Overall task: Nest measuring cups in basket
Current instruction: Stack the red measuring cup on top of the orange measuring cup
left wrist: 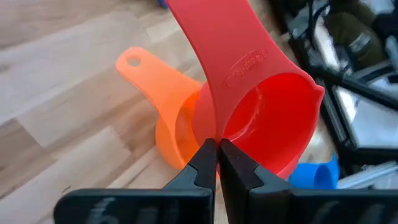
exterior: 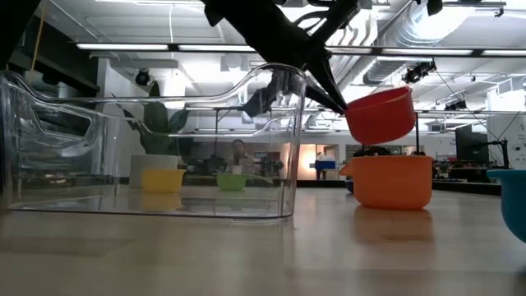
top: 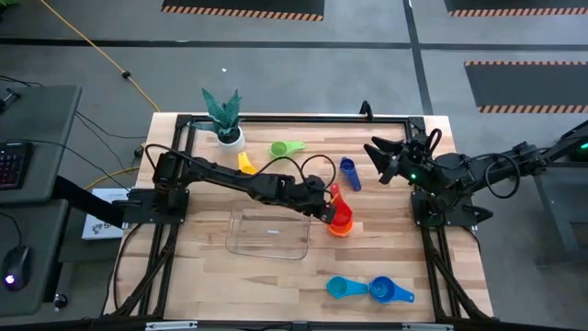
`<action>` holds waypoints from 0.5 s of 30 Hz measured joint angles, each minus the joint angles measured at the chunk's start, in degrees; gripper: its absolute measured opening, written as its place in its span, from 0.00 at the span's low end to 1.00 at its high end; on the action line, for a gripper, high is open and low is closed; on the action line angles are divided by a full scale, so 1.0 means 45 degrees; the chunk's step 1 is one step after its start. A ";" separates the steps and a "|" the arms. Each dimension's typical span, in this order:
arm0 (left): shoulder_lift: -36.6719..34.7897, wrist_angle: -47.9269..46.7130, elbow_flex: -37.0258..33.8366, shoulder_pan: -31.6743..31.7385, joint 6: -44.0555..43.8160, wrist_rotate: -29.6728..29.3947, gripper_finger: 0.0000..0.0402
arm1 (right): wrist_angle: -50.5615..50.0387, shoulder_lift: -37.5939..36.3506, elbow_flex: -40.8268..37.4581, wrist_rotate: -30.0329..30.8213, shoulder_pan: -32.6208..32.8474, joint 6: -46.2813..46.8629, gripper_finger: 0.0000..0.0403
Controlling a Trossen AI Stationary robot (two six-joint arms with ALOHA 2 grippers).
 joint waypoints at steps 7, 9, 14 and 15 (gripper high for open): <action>0.0235 -0.0385 -0.0024 -0.0130 -0.0217 -0.0070 0.00 | -0.0005 0.0005 0.0003 0.0021 0.0000 -0.0002 0.64; 0.0353 -0.0031 -0.0015 -0.0130 -0.0398 -0.0103 0.01 | -0.0005 0.0005 -0.0002 0.0023 -0.0003 -0.0002 0.64; 0.0379 0.0083 -0.0015 -0.0125 -0.0362 -0.0175 0.01 | 0.0006 0.0010 0.0000 0.0026 -0.0005 -0.0002 0.64; 0.0379 0.0102 -0.0015 -0.0125 -0.0263 -0.0236 0.01 | 0.0016 0.0008 0.0002 0.0026 -0.0003 -0.0002 0.64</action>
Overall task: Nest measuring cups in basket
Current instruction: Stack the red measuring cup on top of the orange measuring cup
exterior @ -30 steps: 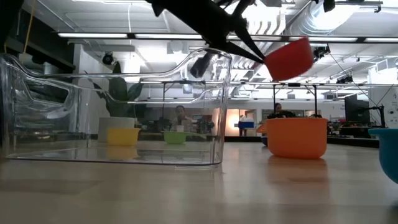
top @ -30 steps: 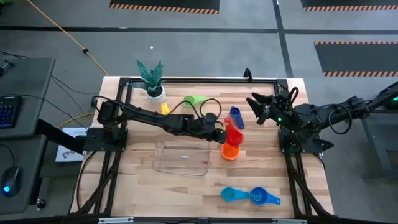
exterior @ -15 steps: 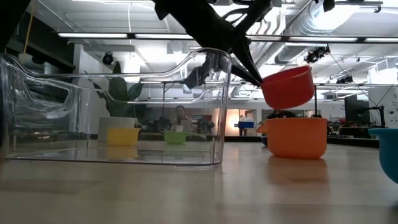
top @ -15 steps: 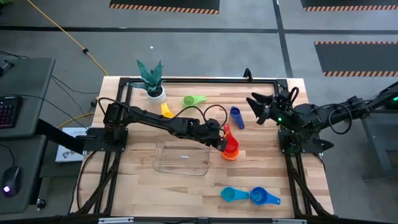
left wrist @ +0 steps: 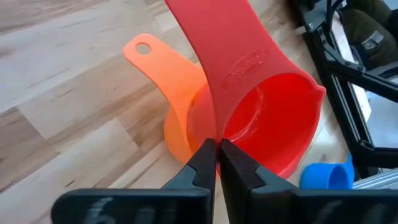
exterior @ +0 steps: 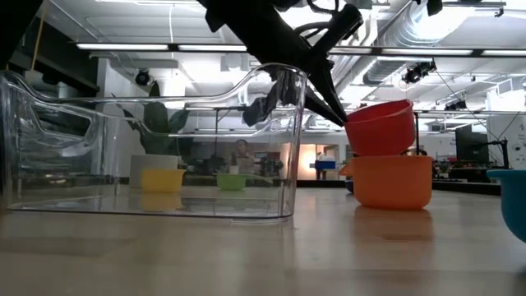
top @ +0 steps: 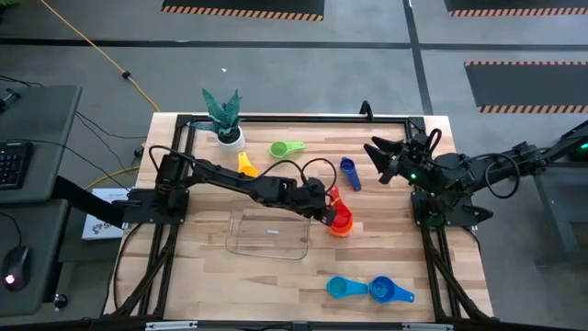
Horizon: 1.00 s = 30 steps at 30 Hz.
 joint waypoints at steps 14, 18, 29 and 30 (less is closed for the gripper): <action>0.0010 0.0188 0.0000 -0.0233 0.0197 -0.0008 0.15 | -0.0001 0.0001 0.0000 0.0005 0.0001 0.0000 0.64; 0.0010 0.0178 0.0000 -0.0203 0.0301 0.0032 0.21 | -0.0001 0.0001 0.0001 0.0005 -0.0001 0.0007 0.64; -0.2282 -0.0675 0.0000 0.1131 0.3773 0.1474 0.36 | -0.0001 -0.0003 0.0001 -0.0296 -0.0001 0.0578 0.64; -0.2691 -0.0931 0.0000 0.1235 0.4104 0.1282 0.37 | -0.0001 0.0001 -0.0003 -0.0310 0.0003 0.0612 0.64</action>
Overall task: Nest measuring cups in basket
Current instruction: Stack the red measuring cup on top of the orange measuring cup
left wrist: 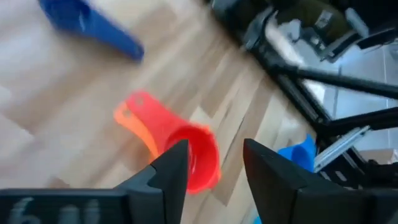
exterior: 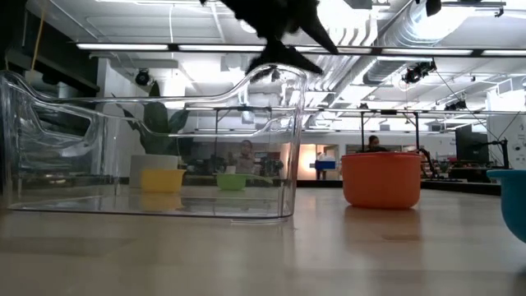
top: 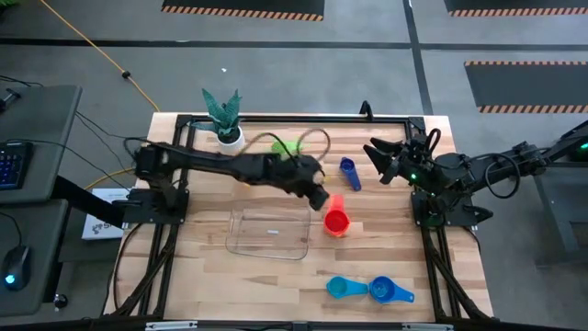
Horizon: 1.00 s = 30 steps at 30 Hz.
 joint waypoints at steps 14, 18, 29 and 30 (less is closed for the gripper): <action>-0.6165 -0.1927 -0.2484 0.0021 0.1775 -0.4241 0.42 | -0.3220 0.0422 0.0005 -0.0514 -0.0060 0.3169 0.63; -0.8343 -0.1245 -0.4688 -0.0230 0.1228 -0.4576 0.42 | -0.6140 0.1407 0.0000 -0.2236 -0.0599 0.6393 0.54; -1.1573 0.4241 -0.8934 -0.1002 0.1065 -0.4683 0.33 | -1.1115 0.5775 0.0000 -0.8689 -0.2315 0.8997 0.03; -1.1622 0.4318 -0.9068 -0.1002 0.1056 -0.4718 0.32 | -1.1165 0.6209 0.0000 -0.9033 -0.2395 0.8973 0.04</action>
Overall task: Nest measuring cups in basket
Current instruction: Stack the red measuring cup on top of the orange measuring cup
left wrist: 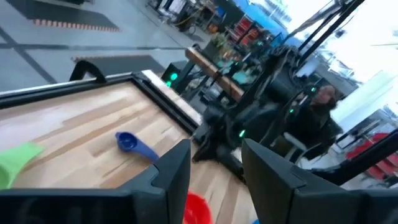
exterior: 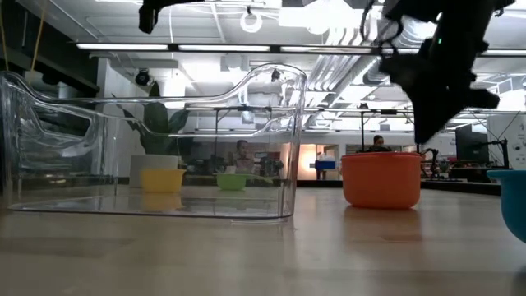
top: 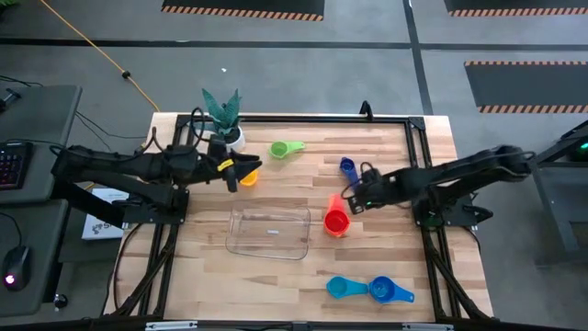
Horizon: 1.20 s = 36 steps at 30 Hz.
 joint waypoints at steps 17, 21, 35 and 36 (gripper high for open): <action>0.0352 0.0105 -0.0093 -0.0010 0.0033 -0.0040 0.30 | 0.3103 0.2694 0.0000 -0.0377 -0.0681 -0.0495 0.00; 0.0353 0.0074 -0.0093 0.0045 0.0102 -0.0051 0.30 | 0.3673 0.2694 0.0000 -0.0436 -0.1007 -0.0576 0.00; 0.0353 -0.0353 -0.0093 0.0044 0.0146 -0.0127 0.30 | 0.4735 0.2694 0.0000 -0.0213 -0.1302 -0.0692 0.00; 0.0353 -0.0362 -0.0093 0.0044 0.0146 -0.0131 0.30 | 0.4730 0.2689 0.0000 -0.0205 -0.1302 -0.0699 0.00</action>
